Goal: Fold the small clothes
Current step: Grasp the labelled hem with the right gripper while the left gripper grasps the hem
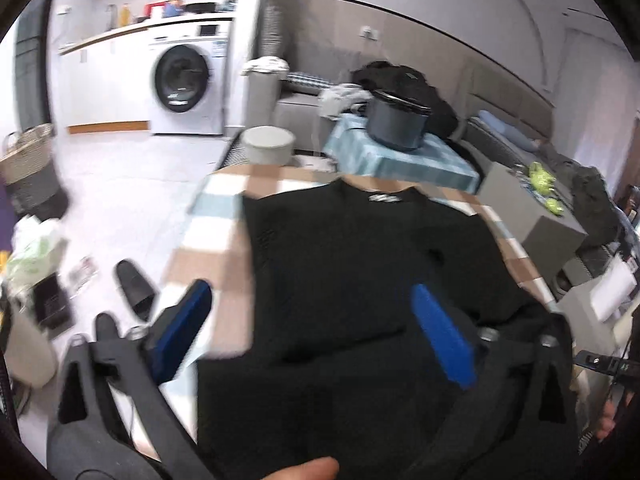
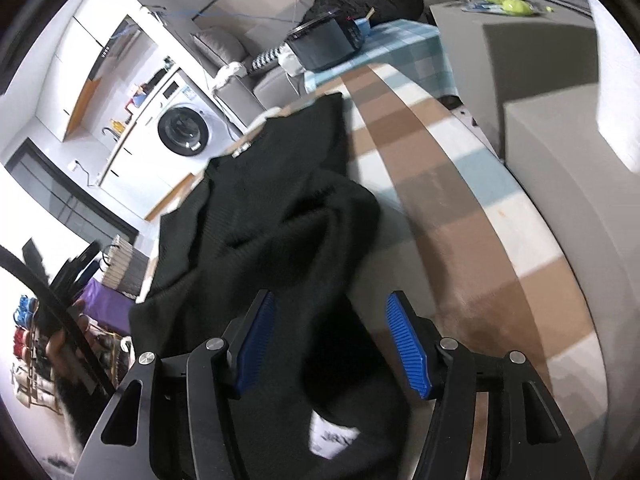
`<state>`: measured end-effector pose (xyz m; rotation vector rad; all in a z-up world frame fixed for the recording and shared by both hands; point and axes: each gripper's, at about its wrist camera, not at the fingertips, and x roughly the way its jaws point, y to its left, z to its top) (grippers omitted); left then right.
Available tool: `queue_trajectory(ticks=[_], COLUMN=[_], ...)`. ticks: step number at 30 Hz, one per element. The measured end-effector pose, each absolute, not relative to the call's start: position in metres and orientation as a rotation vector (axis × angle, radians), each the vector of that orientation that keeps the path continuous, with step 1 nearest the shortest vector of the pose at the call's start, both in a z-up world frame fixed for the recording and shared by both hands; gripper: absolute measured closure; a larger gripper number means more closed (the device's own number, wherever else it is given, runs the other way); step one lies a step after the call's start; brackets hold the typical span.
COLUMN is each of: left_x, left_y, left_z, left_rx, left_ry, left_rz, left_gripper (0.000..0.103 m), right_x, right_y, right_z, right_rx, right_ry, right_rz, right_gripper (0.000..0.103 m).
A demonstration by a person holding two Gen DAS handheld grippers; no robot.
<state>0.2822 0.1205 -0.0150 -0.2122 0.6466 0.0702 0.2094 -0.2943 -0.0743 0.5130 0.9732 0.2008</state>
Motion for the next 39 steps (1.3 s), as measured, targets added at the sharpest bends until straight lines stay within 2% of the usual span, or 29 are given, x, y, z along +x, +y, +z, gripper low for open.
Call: queue_trajectory(ticks=[10, 14, 22, 26, 32, 39], left_x=[0.17, 0.143, 0.139, 0.144, 0.144, 0.134], left_y=[0.166, 0.173, 0.169, 0.166, 0.172, 0.179], left_z=[-0.064, -0.083, -0.09, -0.082, -0.08, -0.077], left_rx=[-0.301, -0.351, -0.372, -0.354, -0.383, -0.382], left_ry=[0.735, 0.751, 0.764, 0.751, 0.763, 0.763], left_rz=[0.2, 0.21, 0.174, 0.172, 0.21, 0.258], left_gripper=[0.001, 0.001, 0.001, 0.001, 0.001, 0.001], right_x=[0.173, 0.15, 0.129, 0.114, 0.091, 0.109], right_y=[-0.271, -0.276, -0.241, -0.255, -0.298, -0.302], right_z=[-0.093, -0.099, -0.105, -0.105, -0.099, -0.077], right_rx=[0.428, 0.492, 0.367, 0.237, 0.259, 0.246], right_ry=[1.061, 1.076, 1.087, 1.105, 1.1, 1.032], right_rz=[0.228, 0.17, 0.044, -0.056, -0.128, -0.009], right_gripper=[0.043, 0.043, 0.043, 0.043, 0.043, 0.043])
